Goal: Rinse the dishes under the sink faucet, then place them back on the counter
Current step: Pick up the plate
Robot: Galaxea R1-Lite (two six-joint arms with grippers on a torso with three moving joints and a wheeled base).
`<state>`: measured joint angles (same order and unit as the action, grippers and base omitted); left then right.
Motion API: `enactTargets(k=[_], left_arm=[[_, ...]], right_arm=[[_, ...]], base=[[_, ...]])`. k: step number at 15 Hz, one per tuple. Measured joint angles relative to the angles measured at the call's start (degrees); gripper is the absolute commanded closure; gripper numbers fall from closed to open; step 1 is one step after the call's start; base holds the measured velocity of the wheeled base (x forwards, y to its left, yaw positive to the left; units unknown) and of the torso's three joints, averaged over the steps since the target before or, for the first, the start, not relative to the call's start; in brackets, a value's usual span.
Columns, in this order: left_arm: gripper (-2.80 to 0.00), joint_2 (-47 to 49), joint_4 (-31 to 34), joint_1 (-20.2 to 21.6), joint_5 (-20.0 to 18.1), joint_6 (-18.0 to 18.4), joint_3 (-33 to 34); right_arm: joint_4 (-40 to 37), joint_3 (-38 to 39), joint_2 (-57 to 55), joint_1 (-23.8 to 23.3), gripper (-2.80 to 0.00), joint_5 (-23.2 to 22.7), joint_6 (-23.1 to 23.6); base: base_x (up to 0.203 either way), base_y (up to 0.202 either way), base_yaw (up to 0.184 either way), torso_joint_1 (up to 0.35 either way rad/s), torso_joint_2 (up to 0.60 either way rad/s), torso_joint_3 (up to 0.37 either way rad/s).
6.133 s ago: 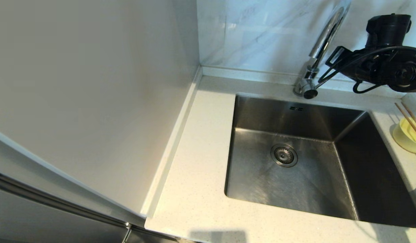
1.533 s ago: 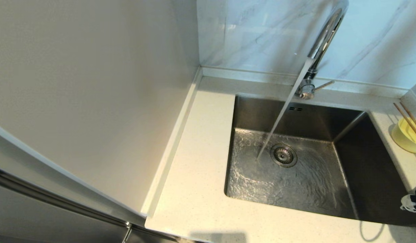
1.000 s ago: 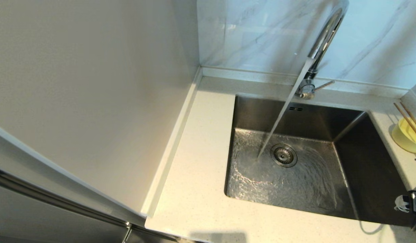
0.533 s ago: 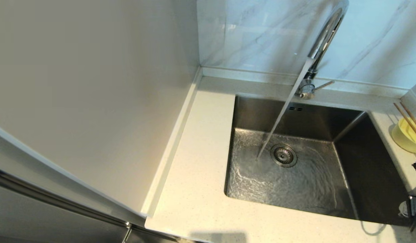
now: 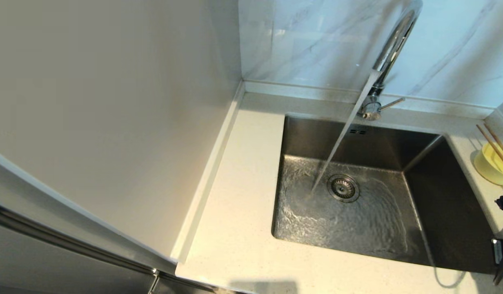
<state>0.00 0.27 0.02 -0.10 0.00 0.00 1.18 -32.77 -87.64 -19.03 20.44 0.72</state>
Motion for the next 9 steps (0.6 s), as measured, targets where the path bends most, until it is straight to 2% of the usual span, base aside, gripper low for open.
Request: enactTargets(k=[6,9], left_arm=[[0.0,0.0,-0.02,-0.02,0.01,0.0,0.0],[0.0,0.0,-0.02,-0.02,0.0,0.0,0.0]], right_arm=[[-0.24,3.43,4.87,5.4,0.0,-0.25,-0.09],[-0.52,6.45,11.07,10.12,0.0,-0.68,0.47]], base=[[0.0,0.0,0.0,0.0,0.0,0.0],[0.0,0.0,0.0,0.0,0.0,0.0]])
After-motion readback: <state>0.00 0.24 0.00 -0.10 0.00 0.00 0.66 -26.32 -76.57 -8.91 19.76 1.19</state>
